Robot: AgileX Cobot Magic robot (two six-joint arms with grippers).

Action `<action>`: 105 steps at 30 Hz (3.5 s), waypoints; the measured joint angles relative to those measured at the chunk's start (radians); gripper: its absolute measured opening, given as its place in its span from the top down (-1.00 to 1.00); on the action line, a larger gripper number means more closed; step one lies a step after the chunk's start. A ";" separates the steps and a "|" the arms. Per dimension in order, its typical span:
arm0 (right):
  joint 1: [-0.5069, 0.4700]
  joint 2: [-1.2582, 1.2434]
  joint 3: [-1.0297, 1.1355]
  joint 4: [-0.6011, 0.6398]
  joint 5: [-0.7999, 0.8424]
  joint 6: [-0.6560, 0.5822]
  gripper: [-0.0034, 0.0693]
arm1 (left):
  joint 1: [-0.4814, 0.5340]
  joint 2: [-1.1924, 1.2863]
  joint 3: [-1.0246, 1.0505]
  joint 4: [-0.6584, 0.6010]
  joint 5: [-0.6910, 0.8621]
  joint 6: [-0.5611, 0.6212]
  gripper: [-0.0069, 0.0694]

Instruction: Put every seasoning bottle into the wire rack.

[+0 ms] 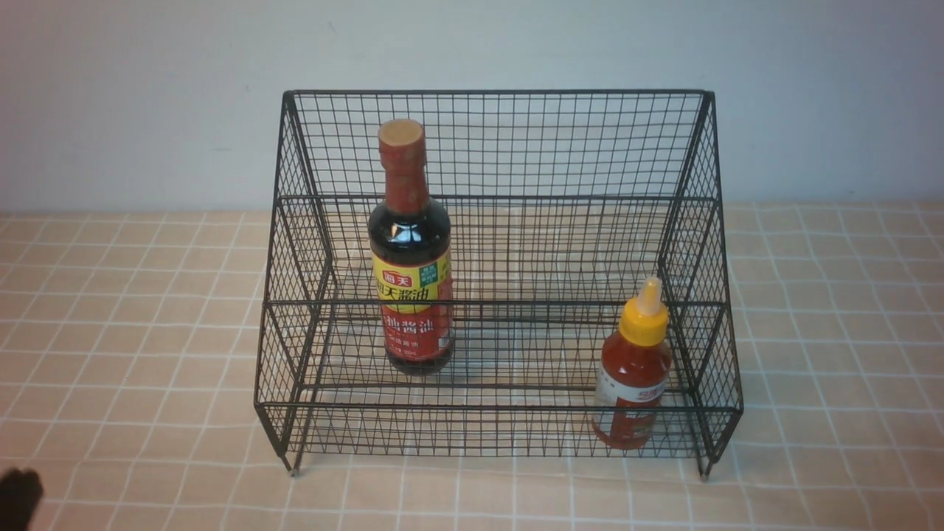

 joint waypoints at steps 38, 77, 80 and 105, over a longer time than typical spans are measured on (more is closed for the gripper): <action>0.000 0.000 0.000 0.000 0.000 0.001 0.94 | 0.008 -0.006 0.056 0.135 0.063 -0.082 0.84; 0.000 0.000 0.000 0.000 0.000 0.010 0.95 | 0.008 -0.006 0.056 0.107 0.067 -0.081 0.84; 0.000 0.000 0.000 0.000 0.000 0.010 0.95 | 0.008 -0.006 0.056 0.107 0.067 -0.081 0.84; 0.000 0.000 0.000 0.001 0.000 0.010 0.95 | 0.008 -0.006 0.056 0.106 0.068 -0.085 0.84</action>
